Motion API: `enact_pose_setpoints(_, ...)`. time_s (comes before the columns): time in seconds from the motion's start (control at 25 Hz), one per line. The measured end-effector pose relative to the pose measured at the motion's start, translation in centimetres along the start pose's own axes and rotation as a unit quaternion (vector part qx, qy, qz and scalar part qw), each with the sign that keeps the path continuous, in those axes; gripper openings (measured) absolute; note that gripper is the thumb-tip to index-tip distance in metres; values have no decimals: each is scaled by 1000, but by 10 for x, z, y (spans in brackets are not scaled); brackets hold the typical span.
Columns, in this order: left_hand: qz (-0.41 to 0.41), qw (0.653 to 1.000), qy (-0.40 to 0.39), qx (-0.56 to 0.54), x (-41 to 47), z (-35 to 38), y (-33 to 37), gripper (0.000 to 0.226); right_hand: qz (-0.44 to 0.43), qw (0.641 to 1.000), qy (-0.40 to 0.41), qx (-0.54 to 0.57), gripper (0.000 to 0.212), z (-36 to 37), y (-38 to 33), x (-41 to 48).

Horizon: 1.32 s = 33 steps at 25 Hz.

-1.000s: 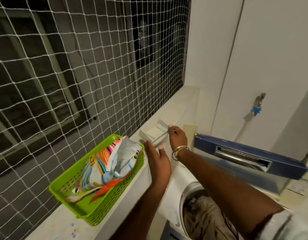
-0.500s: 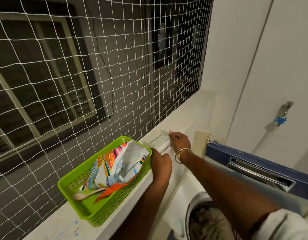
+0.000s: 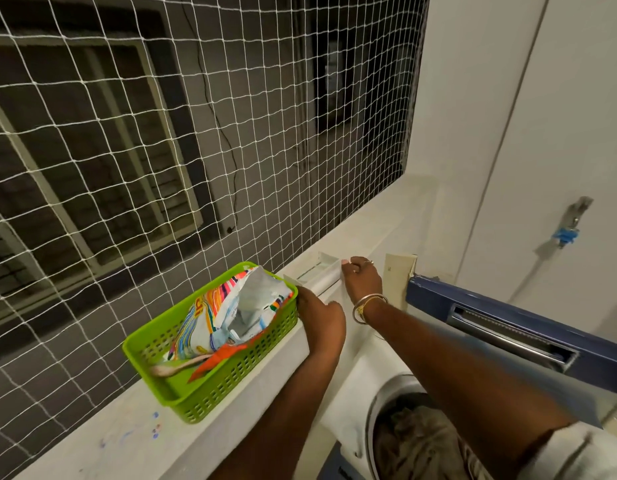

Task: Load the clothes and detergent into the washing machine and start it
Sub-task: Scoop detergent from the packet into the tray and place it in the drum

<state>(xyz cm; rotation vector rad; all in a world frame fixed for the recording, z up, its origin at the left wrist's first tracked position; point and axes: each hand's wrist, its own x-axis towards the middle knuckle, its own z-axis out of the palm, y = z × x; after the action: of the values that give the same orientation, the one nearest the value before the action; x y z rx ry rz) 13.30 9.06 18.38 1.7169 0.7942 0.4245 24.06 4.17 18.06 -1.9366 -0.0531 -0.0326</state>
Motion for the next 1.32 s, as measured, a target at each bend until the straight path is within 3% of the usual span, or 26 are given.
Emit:
enact_pose_setpoints(0.12, 95, 995, -18, 28, -29, 1, 10, 73, -49, 998, 39, 30, 26, -11, -5, -18)
enact_pose_setpoints(0.24, 230, 973, 0, -20, -56, -12, 47, 46, -104, 990, 48, 80, 14, -21, -14, -39)
enact_pose_setpoints(0.32, 278, 961, 3, -8, -57, -32, 80, 31, -152, 984, 48, 74, 14, -25, -26, -54)
enact_pose_setpoints(0.48, 299, 943, -122, 76, -45, -88, 135, 22, -237, 964, 36, 115, 18, -23, -59, -91)
enact_pose_setpoints(0.6, 289, 925, -178, 172, -18, -132, 156, 36, -300, 949, -1, 97, 16, -11, -84, -120)
enact_pose_setpoints(0.76, 241, 935, -231, 123, 28, -174, 152, 33, -368, 916, -102, -120, 13, 12, -105, -137)
enact_pose_setpoints(0.88, 213, 937, -264, 88, 51, -184, 130, 29, -364, 878, -125, -283, 21, 20, -115, -138)
enact_pose_setpoints(1.0, 189, 934, -295, 63, 65, -189, 113, 31, -342, 847, -136, -383, 24, 22, -130, -140)
enact_pose_setpoints(1.2, 159, 931, -328, 24, 75, -189, 96, 35, -360, 741, -125, -552, 25, 37, -139, -155)
enact_pose_setpoints(1.32, 154, 928, -338, 17, 77, -189, 88, 35, -349, 728, -122, -577, 25, 44, -138, -156)
